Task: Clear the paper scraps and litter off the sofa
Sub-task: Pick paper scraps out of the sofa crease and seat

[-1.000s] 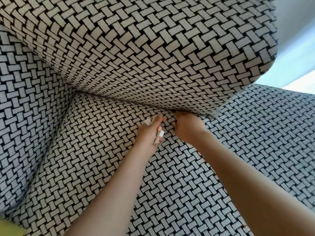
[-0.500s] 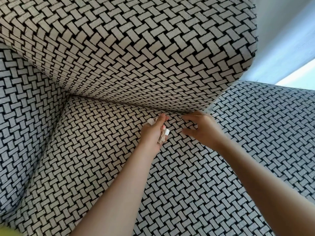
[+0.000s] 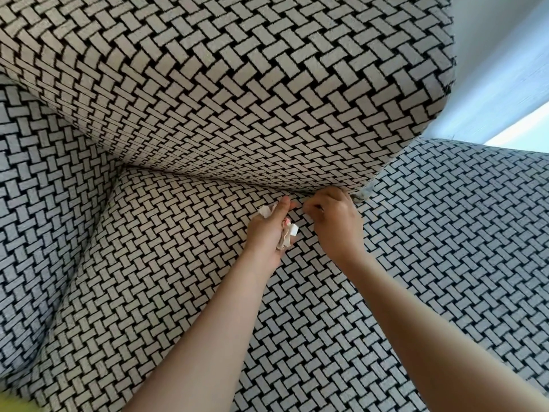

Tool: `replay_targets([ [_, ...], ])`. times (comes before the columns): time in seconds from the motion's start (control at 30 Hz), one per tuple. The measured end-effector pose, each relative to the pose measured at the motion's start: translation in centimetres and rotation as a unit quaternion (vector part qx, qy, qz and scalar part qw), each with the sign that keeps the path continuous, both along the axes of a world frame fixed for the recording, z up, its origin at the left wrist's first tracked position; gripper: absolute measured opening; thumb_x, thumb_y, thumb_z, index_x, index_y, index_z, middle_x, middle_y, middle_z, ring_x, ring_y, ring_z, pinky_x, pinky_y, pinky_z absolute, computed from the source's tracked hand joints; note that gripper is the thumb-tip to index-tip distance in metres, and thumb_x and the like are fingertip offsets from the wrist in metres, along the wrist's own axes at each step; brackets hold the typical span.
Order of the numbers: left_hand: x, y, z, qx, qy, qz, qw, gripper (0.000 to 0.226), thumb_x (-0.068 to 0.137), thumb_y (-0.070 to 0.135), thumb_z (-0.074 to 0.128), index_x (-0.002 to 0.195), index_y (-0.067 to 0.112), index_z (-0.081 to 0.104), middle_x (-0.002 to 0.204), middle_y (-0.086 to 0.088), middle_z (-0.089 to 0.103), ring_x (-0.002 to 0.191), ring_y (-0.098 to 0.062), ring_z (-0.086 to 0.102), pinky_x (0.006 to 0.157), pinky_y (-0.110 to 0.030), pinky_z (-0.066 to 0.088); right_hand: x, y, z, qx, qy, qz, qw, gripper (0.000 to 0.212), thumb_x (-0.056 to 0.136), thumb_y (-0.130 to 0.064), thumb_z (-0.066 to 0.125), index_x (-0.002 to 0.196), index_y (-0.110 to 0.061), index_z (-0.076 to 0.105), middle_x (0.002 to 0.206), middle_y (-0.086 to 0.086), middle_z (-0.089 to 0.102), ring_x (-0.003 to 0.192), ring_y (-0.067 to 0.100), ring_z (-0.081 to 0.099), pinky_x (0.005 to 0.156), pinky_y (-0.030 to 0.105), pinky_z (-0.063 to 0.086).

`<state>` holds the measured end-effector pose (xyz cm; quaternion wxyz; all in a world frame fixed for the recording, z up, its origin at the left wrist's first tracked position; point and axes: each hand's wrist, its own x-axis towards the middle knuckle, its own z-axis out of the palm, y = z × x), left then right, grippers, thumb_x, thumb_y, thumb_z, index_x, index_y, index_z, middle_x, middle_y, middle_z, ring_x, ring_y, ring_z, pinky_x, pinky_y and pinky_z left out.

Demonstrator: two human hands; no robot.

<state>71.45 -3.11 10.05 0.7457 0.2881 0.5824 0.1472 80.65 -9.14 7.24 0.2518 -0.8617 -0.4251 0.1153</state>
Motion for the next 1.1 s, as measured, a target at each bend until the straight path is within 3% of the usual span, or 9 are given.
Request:
replay_targets([
  [0.1, 0.1, 0.2, -0.2, -0.001, 0.005, 0.002, 1.0, 0.021, 0.089, 0.032, 0.058, 0.089, 0.011, 0.063, 0.054, 0.003, 0.05, 0.027, -0.003, 0.043, 0.032, -0.011, 0.034, -0.7, 0.4, -0.2, 0.013, -0.025, 0.003, 1.0, 0.008, 0.074, -0.007, 0.072, 0.078, -0.013, 0.075, 0.089, 0.004, 0.069, 0.086, 0.03, 0.059, 0.07, 0.03, 0.042],
  [0.23, 0.2, 0.3, -0.4, 0.007, 0.01, 0.001, 1.0, 0.021, 0.09, 0.032, 0.058, 0.079, 0.014, 0.062, 0.035, 0.01, 0.05, 0.027, -0.003, 0.043, 0.032, -0.011, 0.033, -0.9, 1.1, 0.3, -0.096, -0.038, 0.035, 0.994, 0.021, 0.085, -0.008, 0.056, 0.101, -0.014, 0.069, 0.115, 0.004, 0.056, 0.111, 0.027, 0.045, 0.09, 0.032, 0.034],
  [0.43, 2.3, -0.6, -0.4, 0.028, 0.038, 0.031, 0.998, 0.026, 0.093, 0.032, 0.05, 0.075, 0.015, 0.058, 0.07, -0.002, 0.061, 0.06, -0.013, 0.055, 0.055, -0.023, 0.04, -0.9, 0.0, 1.9, 0.056, 0.234, -0.073, 0.968, 0.013, 0.086, -0.008, 0.058, 0.088, -0.014, 0.07, 0.086, -0.011, 0.045, 0.096, 0.02, 0.052, 0.081, 0.03, 0.045],
  [0.57, 4.0, -1.4, -0.5, -0.001, 0.012, 0.013, 1.0, 0.032, 0.092, 0.04, 0.044, 0.078, 0.014, 0.058, 0.074, -0.005, 0.064, 0.064, -0.017, 0.058, 0.058, -0.026, 0.042, -0.5, -1.3, 3.2, 0.058, 0.225, -0.035, 0.972, 0.016, 0.084, -0.009, 0.06, 0.092, -0.012, 0.074, 0.08, -0.012, 0.043, 0.095, 0.018, 0.049, 0.078, 0.033, 0.046],
  [0.63, 4.6, -2.1, -0.6, -0.034, 0.0, -0.001, 0.999, 0.034, 0.092, 0.042, 0.044, 0.092, 0.013, 0.062, 0.092, -0.008, 0.07, 0.078, -0.019, 0.064, 0.07, -0.028, 0.047, 0.3, -1.5, 3.8, 0.034, 0.174, -0.008, 0.984, 0.024, 0.082, -0.005, 0.056, 0.095, -0.014, 0.074, 0.087, -0.003, 0.051, 0.098, 0.021, 0.046, 0.078, 0.033, 0.043],
  [0.7, 5.2, -2.9, -0.7, -0.033, 0.003, 0.005, 0.999, 0.029, 0.095, 0.035, 0.043, 0.096, 0.011, 0.059, 0.096, -0.009, 0.067, 0.077, -0.018, 0.061, 0.066, -0.026, 0.046, 1.2, -2.1, 4.0, -0.004, 0.143, 0.042, 0.989, 0.033, 0.08, -0.001, 0.05, 0.099, -0.015, 0.072, 0.098, 0.004, 0.052, 0.101, 0.019, 0.04, 0.082, 0.029, 0.037],
  [0.87, 6.7, -3.7, -0.5, 0.028, 0.087, -0.036, 0.995, 0.031, 0.095, 0.036, 0.043, 0.087, 0.01, 0.059, 0.081, -0.005, 0.062, 0.069, -0.016, 0.059, 0.061, -0.028, 0.047, 4.0, -4.2, 4.2, -0.022, 0.335, 0.058, 0.94, 0.021, 0.089, -0.01, 0.053, 0.1, -0.006, 0.071, 0.099, -0.009, 0.048, 0.108, 0.011, 0.039, 0.102, 0.031, 0.031],
  [1.0, 7.9, -3.9, -0.1, 0.008, 0.073, -0.002, 0.997, 0.03, 0.097, 0.034, 0.043, 0.075, 0.014, 0.05, 0.074, 0.0, 0.054, 0.061, -0.01, 0.049, 0.052, -0.021, 0.038, 5.4, -5.3, 4.7, 0.06, 0.443, -0.029, 0.894, 0.019, 0.085, -0.008, 0.057, 0.096, -0.009, 0.073, 0.094, -0.011, 0.059, 0.095, 0.004, 0.054, 0.09, 0.025, 0.045],
  [1.1, 7.6, -3.7, -0.1, -0.009, 0.05, 0.037, 0.998, 0.039, 0.096, 0.047, 0.034, 0.089, 0.013, 0.051, 0.084, -0.004, 0.056, 0.066, -0.013, 0.051, 0.057, -0.024, 0.043, 5.1, -5.9, 4.9, 0.038, 0.452, 0.021, 0.891, 0.017, 0.081, -0.015, 0.066, 0.097, -0.016, 0.07, 0.078, -0.015, 0.059, 0.068, -0.003, 0.054, 0.064, 0.014, 0.043],
])
